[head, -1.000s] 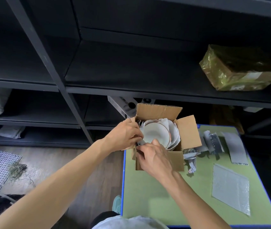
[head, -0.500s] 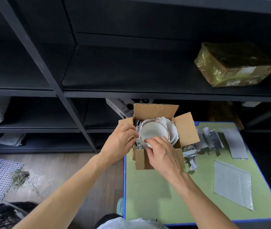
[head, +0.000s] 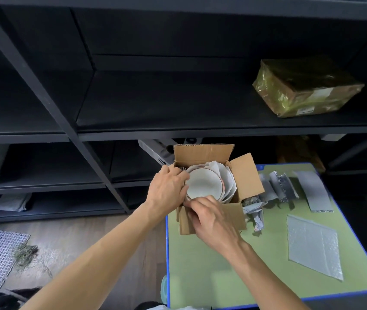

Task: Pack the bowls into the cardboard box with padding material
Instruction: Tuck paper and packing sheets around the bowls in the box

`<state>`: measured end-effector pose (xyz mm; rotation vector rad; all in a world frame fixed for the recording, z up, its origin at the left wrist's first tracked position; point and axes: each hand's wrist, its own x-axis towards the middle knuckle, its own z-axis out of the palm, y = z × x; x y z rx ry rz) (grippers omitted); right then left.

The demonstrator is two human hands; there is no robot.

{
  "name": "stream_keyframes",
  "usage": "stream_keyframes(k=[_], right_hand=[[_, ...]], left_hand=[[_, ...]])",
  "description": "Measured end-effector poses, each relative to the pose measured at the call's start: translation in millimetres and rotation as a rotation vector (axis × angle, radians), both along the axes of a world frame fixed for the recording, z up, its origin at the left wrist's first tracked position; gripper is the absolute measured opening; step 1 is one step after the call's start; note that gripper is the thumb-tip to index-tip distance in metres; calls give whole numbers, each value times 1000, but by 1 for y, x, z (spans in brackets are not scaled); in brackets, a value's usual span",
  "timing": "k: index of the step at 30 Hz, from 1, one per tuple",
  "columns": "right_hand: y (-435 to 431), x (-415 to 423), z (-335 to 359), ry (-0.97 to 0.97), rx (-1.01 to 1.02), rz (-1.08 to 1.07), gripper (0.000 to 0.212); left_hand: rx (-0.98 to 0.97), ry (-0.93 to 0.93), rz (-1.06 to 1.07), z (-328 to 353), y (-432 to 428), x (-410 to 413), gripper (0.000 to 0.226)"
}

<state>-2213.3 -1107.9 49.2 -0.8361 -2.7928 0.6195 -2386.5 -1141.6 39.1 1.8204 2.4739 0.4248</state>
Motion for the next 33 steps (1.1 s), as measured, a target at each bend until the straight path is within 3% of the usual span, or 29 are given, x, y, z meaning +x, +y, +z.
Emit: stream_keyframes(k=[3, 6, 10, 14, 20, 25, 33], right_hand=[[0, 2, -1, 11, -11, 3, 44], [3, 1, -2, 26, -13, -19, 29], [23, -13, 10, 59, 2, -51, 24], [56, -46, 23, 84, 26, -65, 27], [81, -85, 19, -99, 131, -95, 21], [84, -104, 20, -238, 63, -150, 18], [85, -107, 15, -249, 34, -201, 14]], left_hand=[[16, -62, 24, 3, -3, -1, 13], [118, -168, 15, 2, -13, -4, 12], [245, -164, 100, 2, -23, -7, 17], [159, -125, 171, 10, -14, -14, 28], [-17, -48, 191, 16, 2, -11, 27], [-159, 70, 194, 22, 12, 0, 25], [-212, 44, 245, 28, 19, 2, 30]])
